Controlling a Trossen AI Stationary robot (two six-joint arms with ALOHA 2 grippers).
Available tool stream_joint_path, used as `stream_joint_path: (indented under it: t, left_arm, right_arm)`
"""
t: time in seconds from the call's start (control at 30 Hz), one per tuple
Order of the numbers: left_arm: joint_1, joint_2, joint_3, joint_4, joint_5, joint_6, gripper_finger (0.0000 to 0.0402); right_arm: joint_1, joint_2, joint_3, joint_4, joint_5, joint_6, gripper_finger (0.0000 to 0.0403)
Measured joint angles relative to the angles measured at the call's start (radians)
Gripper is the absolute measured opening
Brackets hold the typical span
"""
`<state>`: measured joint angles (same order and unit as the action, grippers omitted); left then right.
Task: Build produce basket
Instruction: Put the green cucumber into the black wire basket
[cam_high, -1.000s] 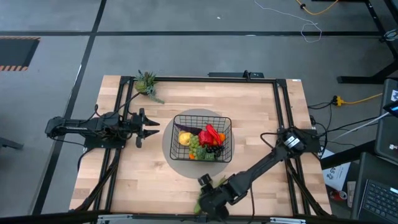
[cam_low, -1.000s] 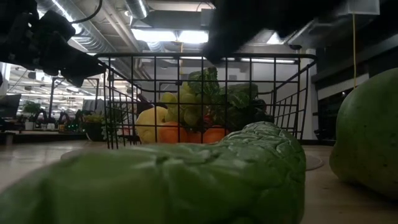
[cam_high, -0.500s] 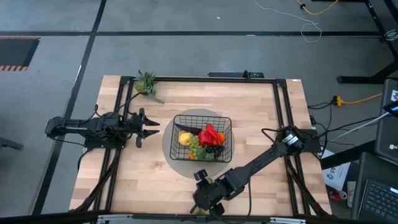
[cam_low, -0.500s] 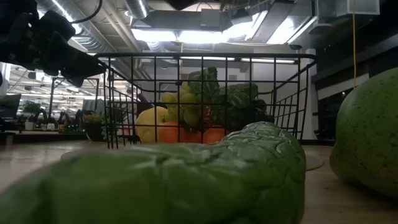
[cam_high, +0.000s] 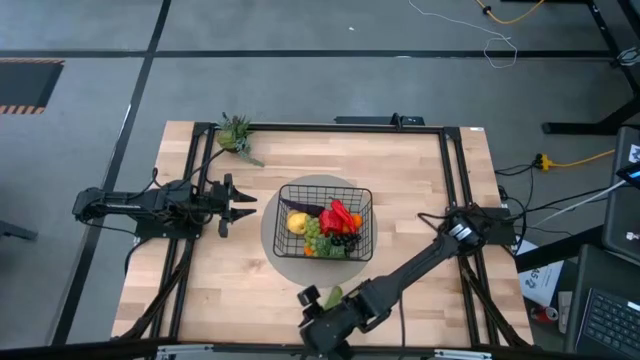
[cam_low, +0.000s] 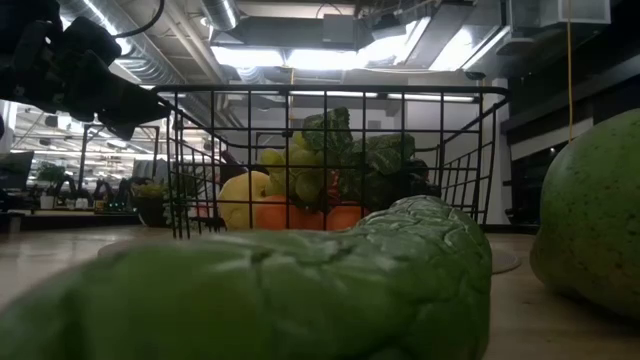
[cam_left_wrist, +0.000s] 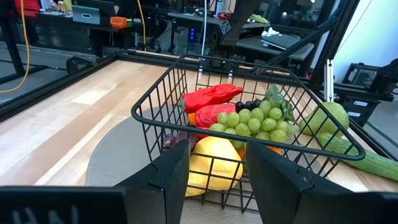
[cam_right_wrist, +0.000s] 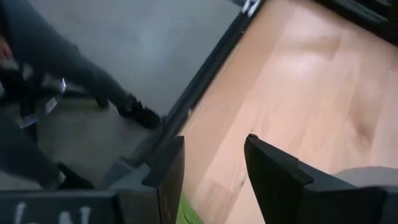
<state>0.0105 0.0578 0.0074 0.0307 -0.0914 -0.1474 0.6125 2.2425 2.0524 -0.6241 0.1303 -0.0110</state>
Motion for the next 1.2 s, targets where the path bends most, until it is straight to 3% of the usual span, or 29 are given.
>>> stream_joint_path:
  t: [0.3,0.5,0.63,0.97,1.2]
  left_arm:
    - [0.0,0.0,0.0,0.0,0.0,0.0,0.0151]
    - [0.0,0.0,0.0,0.0,0.0,0.0,0.0151]
    - [0.0,0.0,0.0,0.0,0.0,0.0,0.0151]
    - [0.0,0.0,0.0,0.0,0.0,0.0,0.0151]
    - [0.0,0.0,0.0,0.0,0.0,0.0,0.0151]
  right_arm:
    - [-0.006,0.064,0.079,-0.22,0.113,-0.102,0.0168]
    - [0.0,0.065,0.073,-0.241,0.063,-0.088,0.0168]
    - [0.001,0.066,0.069,-0.249,0.047,0.019,0.017]
    - [0.0,0.066,0.069,-0.265,0.108,0.056,0.0241]
    - [0.0,0.066,0.069,-0.332,0.053,0.006,0.0245]
